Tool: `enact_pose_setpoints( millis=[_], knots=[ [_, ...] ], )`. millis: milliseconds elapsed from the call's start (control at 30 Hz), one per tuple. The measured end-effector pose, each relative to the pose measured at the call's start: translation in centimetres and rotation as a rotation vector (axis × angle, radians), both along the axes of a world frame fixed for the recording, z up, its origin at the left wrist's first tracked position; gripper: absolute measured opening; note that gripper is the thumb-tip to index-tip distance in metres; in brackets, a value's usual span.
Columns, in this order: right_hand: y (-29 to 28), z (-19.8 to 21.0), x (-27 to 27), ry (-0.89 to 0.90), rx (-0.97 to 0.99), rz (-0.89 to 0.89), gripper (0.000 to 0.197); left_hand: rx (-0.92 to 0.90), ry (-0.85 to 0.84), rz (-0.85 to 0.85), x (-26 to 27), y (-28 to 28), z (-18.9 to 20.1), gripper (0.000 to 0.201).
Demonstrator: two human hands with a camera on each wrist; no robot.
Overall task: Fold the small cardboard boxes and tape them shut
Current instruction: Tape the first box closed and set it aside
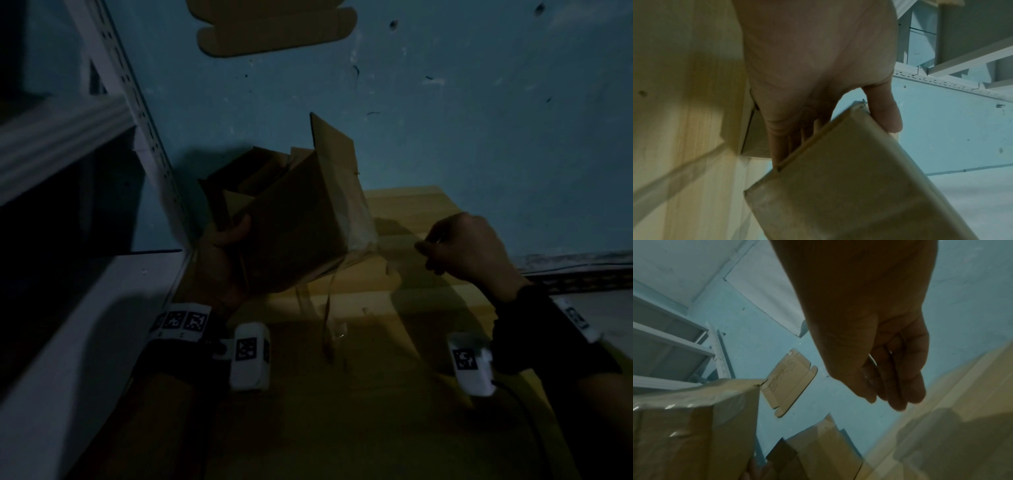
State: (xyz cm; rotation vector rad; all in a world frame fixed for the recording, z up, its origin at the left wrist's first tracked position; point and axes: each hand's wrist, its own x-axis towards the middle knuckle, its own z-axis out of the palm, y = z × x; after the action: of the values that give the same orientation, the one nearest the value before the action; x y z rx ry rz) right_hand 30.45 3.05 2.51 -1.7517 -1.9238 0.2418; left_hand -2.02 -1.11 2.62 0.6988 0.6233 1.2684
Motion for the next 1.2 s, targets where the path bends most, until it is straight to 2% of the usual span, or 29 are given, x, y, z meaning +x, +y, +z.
enact_pose_setpoints(
  millis=[67, 133, 233, 333, 400, 467, 567, 633, 733, 867, 900, 967, 1000, 1033, 1100, 1200],
  knots=[
    [-0.1, 0.3, 0.5, 0.050, -0.016, -0.001, 0.032, 0.001, -0.022, -0.002, 0.1, 0.0, -0.1, 0.111],
    [-0.5, 0.9, 0.0, 0.265, -0.059, 0.049, 0.035, 0.011, -0.013, 0.009, 0.2, 0.0, -0.2, 0.115],
    [-1.9, 2.3, -2.0, 0.660, -0.098, 0.281, 0.038, -0.005, -0.008, -0.010, 0.5, 0.0, -0.2, 0.119],
    [-3.0, 3.4, -3.4, 0.777, -0.064, 0.519, 0.044, -0.005, -0.032, -0.001, 0.8, -0.1, -0.4, 0.121],
    [-3.4, 3.7, -3.7, 0.746, -0.074, 0.613, 0.049, -0.012, -0.024, 0.014, 0.9, -0.1, -0.4, 0.122],
    [-3.8, 3.5, -4.0, 0.618, -0.120, 0.640, 0.048, -0.010, 0.003, 0.030, 0.8, -0.1, -0.4, 0.119],
    [-4.1, 2.5, -4.5, 0.440, -0.223, 0.589, 0.053, -0.030, 0.042, 0.084, 0.6, 0.1, -0.6, 0.122],
    [-4.4, 1.6, -5.0, 0.421, -0.259, 0.546, 0.061, -0.023, 0.089, 0.088, 0.6, 0.2, -0.6, 0.117],
    [-4.6, 0.7, -5.7, 0.380, -0.217, 0.454, 0.064, 0.015, 0.135, 0.111, 1.0, 0.2, -0.7, 0.100],
    [-4.1, 0.1, -5.8, 0.344, -0.120, 0.384, 0.070, 0.040, 0.105, 0.144, 1.5, 0.2, -0.6, 0.093],
    [-4.0, 0.0, -5.8, 0.353, -0.112, 0.381, 0.071, 0.049, 0.100, 0.143, 1.8, 0.1, -0.6, 0.084],
    [-4.0, -0.2, -6.0, 0.387, -0.110, 0.382, 0.069, 0.066, 0.143, 0.153, 2.3, 0.0, -0.3, 0.052],
    [-4.1, -0.3, -6.1, 0.401, -0.109, 0.376, 0.065, 0.067, 0.194, 0.176, 2.6, -0.1, 0.0, 0.045],
    [-4.2, -0.3, -6.3, 0.411, -0.105, 0.366, 0.059, 0.065, 0.246, 0.199, 2.9, -0.1, 0.1, 0.047],
    [-4.3, -0.6, -6.7, 0.428, -0.101, 0.345, 0.054, 0.062, 0.279, 0.233, 2.8, 0.0, 0.0, 0.065],
    [-4.0, -0.7, -7.0, 0.529, -0.120, 0.302, 0.061, -0.003, 0.266, 0.232, 2.2, 0.5, -0.4, 0.102]
  ],
)
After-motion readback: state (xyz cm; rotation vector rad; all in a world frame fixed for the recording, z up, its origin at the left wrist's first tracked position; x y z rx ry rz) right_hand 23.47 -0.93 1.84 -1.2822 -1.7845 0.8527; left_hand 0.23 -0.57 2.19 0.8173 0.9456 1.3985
